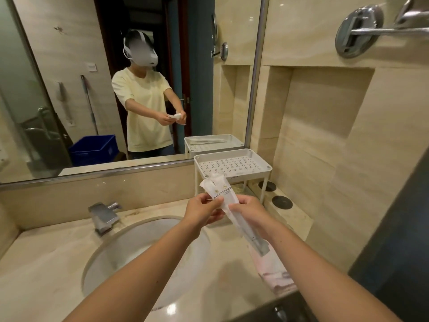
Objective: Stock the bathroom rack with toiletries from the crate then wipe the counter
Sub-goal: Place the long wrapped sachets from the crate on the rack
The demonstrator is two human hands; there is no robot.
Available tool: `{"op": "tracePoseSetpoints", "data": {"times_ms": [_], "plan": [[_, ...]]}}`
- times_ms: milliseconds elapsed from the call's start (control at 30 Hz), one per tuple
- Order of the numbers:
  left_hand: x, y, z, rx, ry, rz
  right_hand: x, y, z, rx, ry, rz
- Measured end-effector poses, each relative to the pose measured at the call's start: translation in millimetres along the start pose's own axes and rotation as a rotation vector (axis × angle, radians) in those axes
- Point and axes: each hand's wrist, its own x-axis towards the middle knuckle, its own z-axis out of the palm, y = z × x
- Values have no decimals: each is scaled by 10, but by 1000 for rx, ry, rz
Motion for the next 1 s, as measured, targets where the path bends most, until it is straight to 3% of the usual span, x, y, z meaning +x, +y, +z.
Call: {"op": "tracePoseSetpoints", "data": {"times_ms": [133,400,500,767,1000], "plan": [[471,180,107,-19,39,61,554,-170,-229,-75,-25,-74],[1569,528,297,50,285,215,1867,-478,-684,-324,-119,-189],[1955,529,264,247,401,235,2344,-466,-793,-468,-161,-235],[2512,269,179,708,485,303,3231,-201,-806,-753,-246,-318],[2726,32,152,1114,439,370,3468,77,-655,-842,-412,-233]]}}
